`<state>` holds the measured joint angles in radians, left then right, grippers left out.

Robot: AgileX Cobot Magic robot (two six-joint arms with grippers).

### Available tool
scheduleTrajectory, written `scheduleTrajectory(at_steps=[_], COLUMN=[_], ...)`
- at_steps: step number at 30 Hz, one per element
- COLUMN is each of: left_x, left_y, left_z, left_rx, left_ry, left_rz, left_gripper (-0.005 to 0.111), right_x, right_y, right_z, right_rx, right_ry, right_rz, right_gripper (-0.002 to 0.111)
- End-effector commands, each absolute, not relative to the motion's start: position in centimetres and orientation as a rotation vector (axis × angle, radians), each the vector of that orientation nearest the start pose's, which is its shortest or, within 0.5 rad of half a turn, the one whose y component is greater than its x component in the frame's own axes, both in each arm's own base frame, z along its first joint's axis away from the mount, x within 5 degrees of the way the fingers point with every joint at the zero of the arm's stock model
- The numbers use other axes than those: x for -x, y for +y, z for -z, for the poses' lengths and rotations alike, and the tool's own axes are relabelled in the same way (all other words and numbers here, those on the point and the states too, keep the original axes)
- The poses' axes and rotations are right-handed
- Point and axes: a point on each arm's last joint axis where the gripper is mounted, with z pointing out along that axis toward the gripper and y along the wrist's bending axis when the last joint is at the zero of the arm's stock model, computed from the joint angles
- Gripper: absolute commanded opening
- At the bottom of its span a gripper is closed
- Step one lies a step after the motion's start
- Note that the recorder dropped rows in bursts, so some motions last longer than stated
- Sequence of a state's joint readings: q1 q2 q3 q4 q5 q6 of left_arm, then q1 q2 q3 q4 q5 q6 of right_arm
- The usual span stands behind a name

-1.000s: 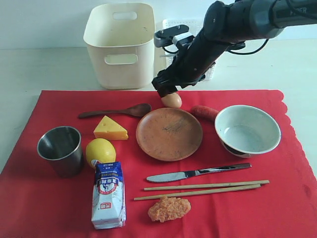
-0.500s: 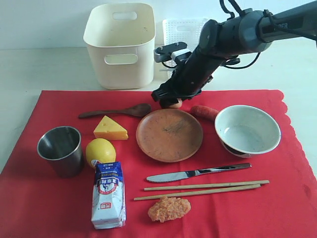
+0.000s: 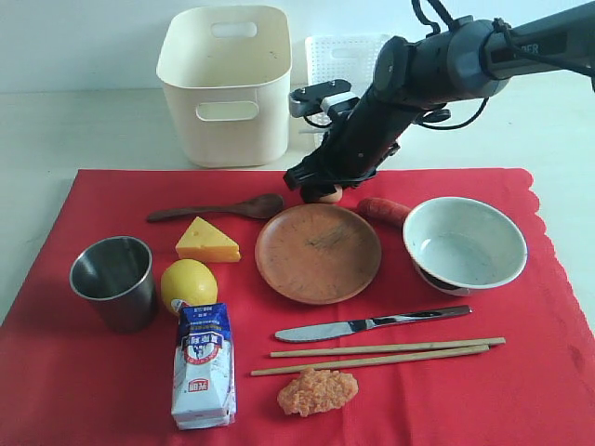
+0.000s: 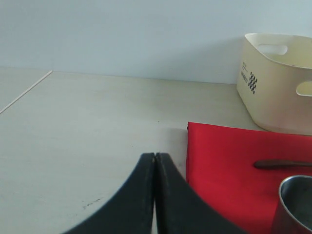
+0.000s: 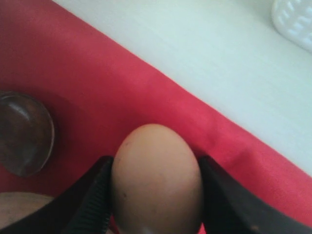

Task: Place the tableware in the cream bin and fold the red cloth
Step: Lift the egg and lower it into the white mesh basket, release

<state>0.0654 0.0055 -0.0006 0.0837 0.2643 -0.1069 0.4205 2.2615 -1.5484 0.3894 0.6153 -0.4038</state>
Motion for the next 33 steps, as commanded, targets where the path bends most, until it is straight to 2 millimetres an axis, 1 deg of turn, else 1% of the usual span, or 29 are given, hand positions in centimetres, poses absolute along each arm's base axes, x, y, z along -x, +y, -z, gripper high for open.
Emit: scheduleTrajectory(at_steps=[1, 5, 13, 15, 19, 20, 23, 26, 33], left_x=[-5.5, -5.5, -5.5, -5.5, -5.5, -5.5, -5.5, -5.5, -5.5], left_y=[0.5, 0.5, 0.5, 0.5, 0.5, 0.5, 0.5, 0.5, 0.5], left_z=[-18.9, -18.9, -18.9, -18.9, -18.9, -18.9, -18.9, -18.9, -18.9], left_rx=[0.097, 0.097, 0.095, 0.095, 0.095, 0.095, 0.095, 0.095, 0.095], left_ry=[1.745, 1.745, 1.745, 1.745, 1.745, 1.745, 1.745, 1.745, 1.745], left_rz=[-0.037, -0.037, -0.039, -0.039, -0.039, -0.039, -0.039, -0.039, -0.039], left_gripper=[0.003, 0.003, 0.003, 0.003, 0.003, 0.003, 0.003, 0.003, 0.003], right_x=[-40.6, -40.7, -40.7, -40.9, -41.4, -41.6, -42.2, -42.9, -44.7], right_y=[20.5, 20.5, 20.0, 19.5, 18.3, 17.9, 17.0, 16.6, 16.3], right_z=[-11.2, -13.1, -18.1, -19.3, -21.8, -22.3, -23.2, -23.7, -23.8], right_rx=[0.681, 0.638, 0.609, 0.590, 0.527, 0.509, 0.458, 0.417, 0.333], right_ry=[2.741, 2.710, 2.580, 2.544, 2.454, 2.429, 2.366, 2.298, 2.123], right_rz=[-0.425, -0.437, -0.444, -0.439, -0.424, -0.418, -0.397, -0.373, -0.311], right_gripper=[0.019, 0.019, 0.019, 0.015, 0.000, 0.000, 0.000, 0.000, 0.000])
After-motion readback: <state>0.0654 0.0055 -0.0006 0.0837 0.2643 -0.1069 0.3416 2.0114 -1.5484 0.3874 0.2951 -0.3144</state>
